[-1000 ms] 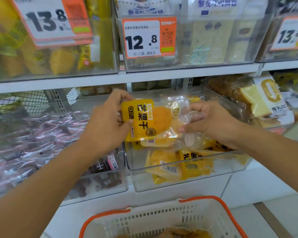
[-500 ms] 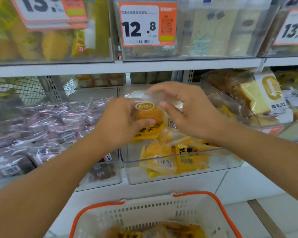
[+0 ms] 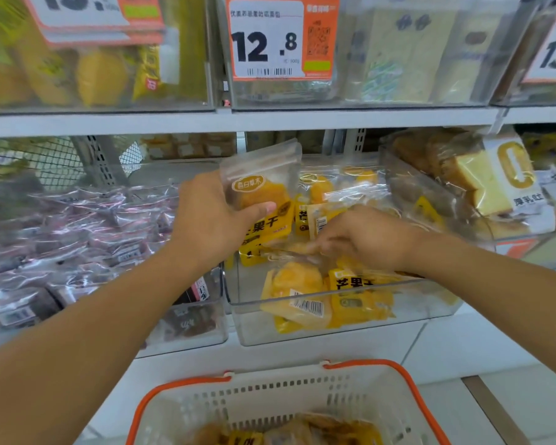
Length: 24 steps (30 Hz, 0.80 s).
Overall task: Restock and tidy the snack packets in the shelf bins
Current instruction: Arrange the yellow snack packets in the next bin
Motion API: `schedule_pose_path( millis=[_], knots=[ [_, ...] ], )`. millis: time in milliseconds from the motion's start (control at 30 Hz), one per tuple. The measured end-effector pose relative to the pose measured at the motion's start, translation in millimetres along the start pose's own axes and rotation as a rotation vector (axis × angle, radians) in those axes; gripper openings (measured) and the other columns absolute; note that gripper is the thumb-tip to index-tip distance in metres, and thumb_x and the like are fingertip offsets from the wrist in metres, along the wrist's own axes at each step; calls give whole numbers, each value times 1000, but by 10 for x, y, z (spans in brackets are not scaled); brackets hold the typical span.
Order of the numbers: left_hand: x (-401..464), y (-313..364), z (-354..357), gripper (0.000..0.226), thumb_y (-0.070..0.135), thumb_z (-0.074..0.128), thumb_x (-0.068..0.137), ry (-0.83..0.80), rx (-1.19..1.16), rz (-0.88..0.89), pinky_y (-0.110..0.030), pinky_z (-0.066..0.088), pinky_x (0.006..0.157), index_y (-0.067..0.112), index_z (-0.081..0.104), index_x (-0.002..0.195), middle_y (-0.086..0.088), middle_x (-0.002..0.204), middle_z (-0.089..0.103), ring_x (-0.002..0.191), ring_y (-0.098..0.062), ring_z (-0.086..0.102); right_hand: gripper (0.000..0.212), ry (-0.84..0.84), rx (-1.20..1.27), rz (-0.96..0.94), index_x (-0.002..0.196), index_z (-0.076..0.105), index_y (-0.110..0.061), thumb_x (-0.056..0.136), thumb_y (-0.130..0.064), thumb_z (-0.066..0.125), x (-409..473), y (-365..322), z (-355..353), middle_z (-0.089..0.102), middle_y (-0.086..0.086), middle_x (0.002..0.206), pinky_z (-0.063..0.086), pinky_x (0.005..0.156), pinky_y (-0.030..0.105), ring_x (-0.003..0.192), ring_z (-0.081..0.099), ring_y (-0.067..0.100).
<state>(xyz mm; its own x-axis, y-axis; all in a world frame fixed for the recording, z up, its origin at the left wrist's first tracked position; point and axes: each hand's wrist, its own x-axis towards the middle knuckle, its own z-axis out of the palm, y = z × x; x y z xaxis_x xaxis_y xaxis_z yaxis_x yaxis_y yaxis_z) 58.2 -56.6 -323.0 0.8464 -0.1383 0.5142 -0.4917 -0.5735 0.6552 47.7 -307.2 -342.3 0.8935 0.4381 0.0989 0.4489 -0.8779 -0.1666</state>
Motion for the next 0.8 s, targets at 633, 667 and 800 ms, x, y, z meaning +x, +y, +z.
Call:
schedule_pose_path(
  millis=[633, 667, 800],
  knots=[
    [231, -313, -72, 16, 21, 54, 101, -350, -284, -182, -44, 51, 99, 30, 67, 100, 6, 104, 74, 103, -16, 69, 15, 568, -180, -115, 92, 60, -13, 98, -27, 61, 477, -373, -83, 51, 7, 148, 52, 87, 44, 117, 61, 31],
    [239, -299, -64, 17, 16, 57, 99, -330, -288, -195, -42, 54, 95, 30, 67, 97, 2, 102, 75, 99, -18, 70, 15, 588, -84, -127, 88, 58, -13, 97, -24, 64, 491, -354, -4, 55, 9, 143, 50, 91, 41, 122, 59, 27],
    [263, -185, -30, 18, 11, 68, 90, -253, -262, -243, -20, 51, 57, 27, 61, 98, 0, 92, 68, 62, -2, 63, 26, 742, 184, -120, 76, 57, -9, 88, -24, 75, 591, -286, 22, 66, 5, 91, 49, 75, 36, 86, 61, 18]
  ],
)
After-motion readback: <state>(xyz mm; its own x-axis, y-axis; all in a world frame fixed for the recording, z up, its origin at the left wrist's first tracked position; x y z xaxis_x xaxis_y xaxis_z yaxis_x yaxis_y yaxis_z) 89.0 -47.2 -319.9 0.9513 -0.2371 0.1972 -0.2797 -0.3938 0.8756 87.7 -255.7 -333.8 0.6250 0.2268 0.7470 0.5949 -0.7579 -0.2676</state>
